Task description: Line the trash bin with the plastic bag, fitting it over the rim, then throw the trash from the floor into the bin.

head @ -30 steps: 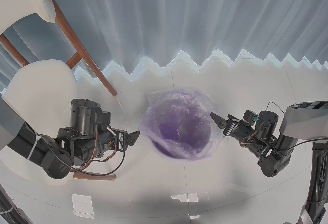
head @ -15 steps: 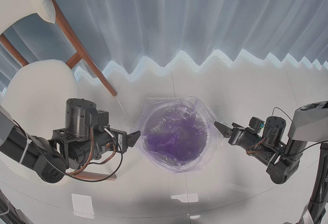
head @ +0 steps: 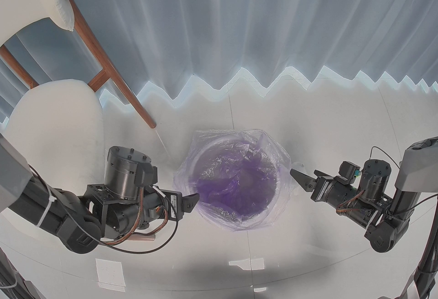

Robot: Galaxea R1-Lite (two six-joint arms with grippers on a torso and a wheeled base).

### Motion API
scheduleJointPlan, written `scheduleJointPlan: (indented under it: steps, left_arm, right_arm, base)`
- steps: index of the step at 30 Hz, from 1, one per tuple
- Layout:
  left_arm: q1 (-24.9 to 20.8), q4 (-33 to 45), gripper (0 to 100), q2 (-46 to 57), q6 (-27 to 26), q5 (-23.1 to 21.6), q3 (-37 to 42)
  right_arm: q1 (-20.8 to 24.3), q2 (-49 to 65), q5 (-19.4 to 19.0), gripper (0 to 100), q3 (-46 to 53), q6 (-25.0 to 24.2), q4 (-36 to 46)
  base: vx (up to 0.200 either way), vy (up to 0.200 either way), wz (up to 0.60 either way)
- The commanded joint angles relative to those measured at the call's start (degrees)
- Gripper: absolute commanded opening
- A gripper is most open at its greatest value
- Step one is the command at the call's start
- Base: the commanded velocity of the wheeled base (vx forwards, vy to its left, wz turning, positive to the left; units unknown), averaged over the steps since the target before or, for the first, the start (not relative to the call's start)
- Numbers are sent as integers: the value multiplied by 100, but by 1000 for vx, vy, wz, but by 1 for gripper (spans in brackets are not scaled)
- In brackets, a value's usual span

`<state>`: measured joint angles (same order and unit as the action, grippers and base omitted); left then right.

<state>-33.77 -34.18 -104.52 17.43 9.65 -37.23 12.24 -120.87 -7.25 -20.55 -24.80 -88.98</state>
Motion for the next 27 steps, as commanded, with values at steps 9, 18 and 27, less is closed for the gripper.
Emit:
scheduleJointPlan:
  steps: [9,18,27]
  left_arm:
    - [-25,34,100,-1026,-12,203,-874]
    - [28,34,0,-1149,6,230,-768]
    - [37,61,0,-921,-618,432,-91]
  right_arm:
    - [24,72,5,100,69,1,-67]
    - [24,46,5,100,69,1,-67]
    - [24,37,5,100,60,10,-67]
  base:
    - [0,0,0]
    - [0,0,0]
    - [0,0,0]
